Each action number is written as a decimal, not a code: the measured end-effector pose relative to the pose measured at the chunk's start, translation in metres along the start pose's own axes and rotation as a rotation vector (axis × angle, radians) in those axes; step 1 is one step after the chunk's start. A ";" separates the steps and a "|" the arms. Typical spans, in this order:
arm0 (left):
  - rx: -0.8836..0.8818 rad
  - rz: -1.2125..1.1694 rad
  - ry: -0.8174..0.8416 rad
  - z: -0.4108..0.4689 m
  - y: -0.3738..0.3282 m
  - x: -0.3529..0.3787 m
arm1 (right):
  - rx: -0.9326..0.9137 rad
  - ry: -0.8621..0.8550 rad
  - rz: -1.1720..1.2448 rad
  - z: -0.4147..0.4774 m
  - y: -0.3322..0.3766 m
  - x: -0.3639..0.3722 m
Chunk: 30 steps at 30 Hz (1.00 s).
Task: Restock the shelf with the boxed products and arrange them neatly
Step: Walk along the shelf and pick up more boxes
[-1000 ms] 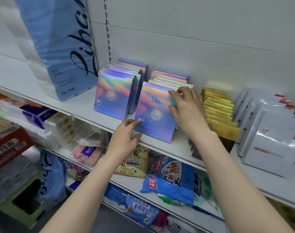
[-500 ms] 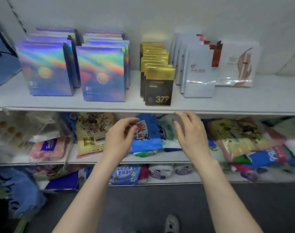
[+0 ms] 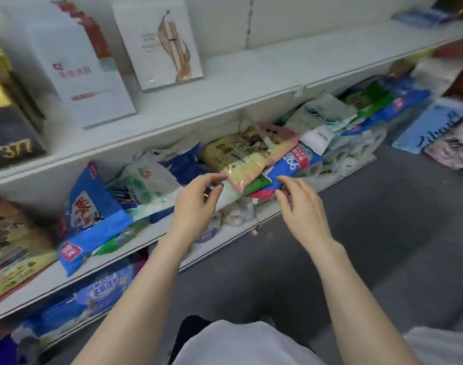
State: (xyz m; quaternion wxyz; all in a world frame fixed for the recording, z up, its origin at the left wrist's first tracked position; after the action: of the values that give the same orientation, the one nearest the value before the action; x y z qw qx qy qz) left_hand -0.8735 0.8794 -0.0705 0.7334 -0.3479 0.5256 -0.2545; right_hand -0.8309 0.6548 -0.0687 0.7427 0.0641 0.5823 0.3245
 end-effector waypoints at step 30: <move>0.557 0.090 0.232 0.479 -0.399 0.469 | 0.322 -0.288 -0.230 0.334 -0.500 -0.288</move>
State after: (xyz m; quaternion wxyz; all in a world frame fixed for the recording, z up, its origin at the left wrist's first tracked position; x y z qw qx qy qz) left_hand -0.2730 0.3987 0.0595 0.7461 -0.0782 0.5309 -0.3941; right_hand -0.3568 0.1979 0.0370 0.8303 0.1604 0.5180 0.1286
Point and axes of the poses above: each hand's wrist, its own z-axis towards the middle knuckle, its own x-axis out of the palm, y = z × x, the point moved 10 cm from there along z, towards the middle knuckle, and after that the axes turned 2 degrees about -x, right-handed, at the moved point
